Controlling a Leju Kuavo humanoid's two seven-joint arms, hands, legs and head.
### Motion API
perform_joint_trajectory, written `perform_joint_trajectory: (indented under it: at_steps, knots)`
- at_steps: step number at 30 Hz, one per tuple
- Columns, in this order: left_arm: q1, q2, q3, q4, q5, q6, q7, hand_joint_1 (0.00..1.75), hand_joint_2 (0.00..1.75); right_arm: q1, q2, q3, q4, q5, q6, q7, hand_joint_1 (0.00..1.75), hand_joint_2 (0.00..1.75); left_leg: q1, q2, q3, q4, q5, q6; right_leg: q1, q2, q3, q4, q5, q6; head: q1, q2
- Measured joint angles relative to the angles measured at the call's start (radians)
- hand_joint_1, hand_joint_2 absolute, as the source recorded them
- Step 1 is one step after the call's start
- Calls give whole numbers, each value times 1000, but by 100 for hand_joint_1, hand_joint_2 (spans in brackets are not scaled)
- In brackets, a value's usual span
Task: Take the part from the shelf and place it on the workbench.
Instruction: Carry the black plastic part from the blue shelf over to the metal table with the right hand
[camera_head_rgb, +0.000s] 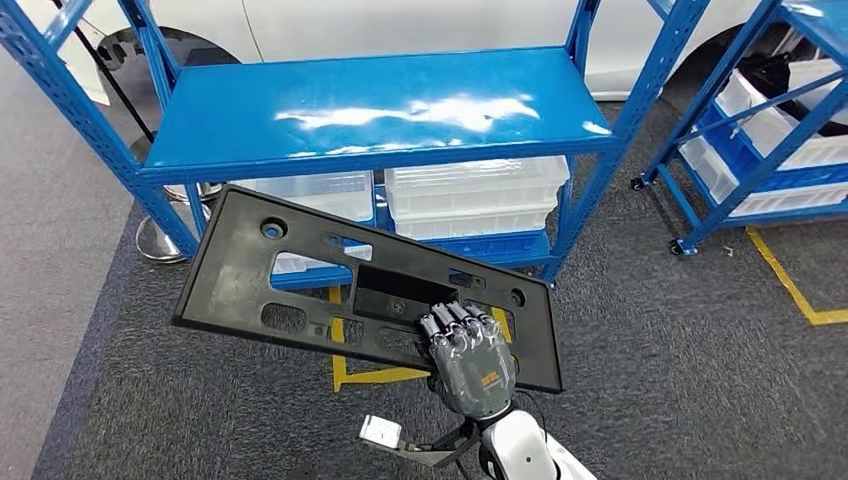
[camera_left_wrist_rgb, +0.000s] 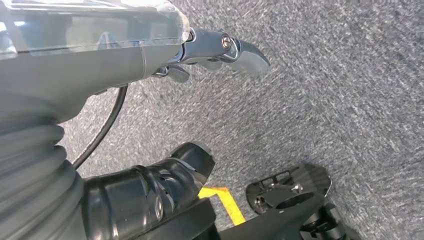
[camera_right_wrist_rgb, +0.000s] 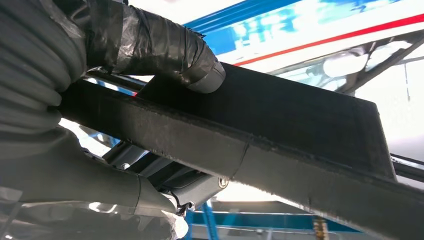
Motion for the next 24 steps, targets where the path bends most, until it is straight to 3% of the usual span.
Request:
perform_joint_trajectory:
  at_steps: [2, 4, 6, 8, 9, 10, 12, 14, 16, 18, 19, 21, 23, 24]
  knots:
    - [0, 0, 0, 0, 2, 0, 0, 0, 175, 6, -1, -6, -5, -4, -1, 3, 175, 175, -2, 10, -2, -1, 4, -10, 4, 5, -2, -14, 2, -9, 0, 0]
    - [0, 0, 0, 0, 5, 1, -1, 0, 175, 20, -3, -17, -11, -6, -3, 8, 175, 175, -1, 9, -9, 15, -13, -20, -3, 13, -3, -24, 10, -20, -1, 0]
    - [2, 0, 0, 0, 8, 3, -3, 0, 175, 44, -4, -32, -26, -5, -9, 15, 175, 175, 2, -7, -43, 96, -70, -28, -8, 19, -1, -31, 16, -31, -1, 0]
    - [6, 0, 0, 0, 10, 4, -4, 0, 175, 67, -5, -47, -40, -3, -16, 19, 175, 175, 5, -17, -97, 225, -129, -36, -8, 27, -4, -31, 18, -36, -1, 0]
    - [9, 0, 0, 0, 10, 4, -4, 0, 175, 76, -5, -54, -43, -3, -17, 19, 175, 175, 7, -18, -114, 267, -137, -39, -9, 33, -6, -29, 18, -36, -1, 0]
    - [11, 0, 1, 0, 11, 5, -4, 0, 175, 84, -6, -59, -45, -3, -17, 19, 175, 175, 9, -18, -118, 277, -126, -41, -9, 40, -7, -27, 18, -36, -1, 0]
    - [12, 1, 1, 0, 11, 5, -4, 0, 175, 95, -6, -66, -51, -3, -17, 19, 175, 175, 15, -23, -74, 189, -59, -44, -12, 55, -9, -18, 16, -32, -1, 0]
    - [12, 2, 1, 0, 11, 6, -4, 0, 175, 100, -6, -72, -60, -1, -18, 19, 175, 175, 19, -53, -17, 73, -15, -43, -13, 70, -19, -6, 13, -24, -1, 0]
    - [13, 2, 2, 0, 14, 8, -5, 0, 175, 113, -6, -82, -75, 3, -19, 19, 175, 175, 19, -75, 2, 28, -16, -40, -13, 83, -32, 2, 16, -11, -1, 0]
    - [15, 2, 3, 0, 21, 13, -8, 0, 175, 145, -7, -100, -103, 8, -20, 15, 175, 175, 20, -68, 2, 17, -14, -32, -13, 90, -39, 6, 19, 2, 0, 0]
    - [16, 2, 3, 0, 24, 16, -10, 0, 175, 165, -7, -112, -124, 10, -20, 10, 175, 175, 22, -62, 2, 13, -12, -25, -13, 82, -43, 15, 12, 7, 0, 0]
    - [20, 2, 5, 0, 29, 19, -15, 0, 175, 204, -6, -144, -172, 13, -20, -4, 175, 175, 23, -47, 1, 6, -5, -9, -16, 57, -74, 85, -36, 15, 1, 0]
    - [24, 2, 6, 0, 31, 21, -19, 0, 175, 233, -6, -175, -214, 17, -20, -15, 175, 175, 21, -28, -2, 8, -4, -4, -18, 43, -133, 216, -101, 22, 2, 0]
    - [27, 3, 7, 0, 33, 22, -20, 0, 175, 248, -6, -190, -231, 19, -20, -19, 175, 175, 20, -18, -4, 9, -4, -3, -18, 42, -154, 267, -118, 25, 2, 0]
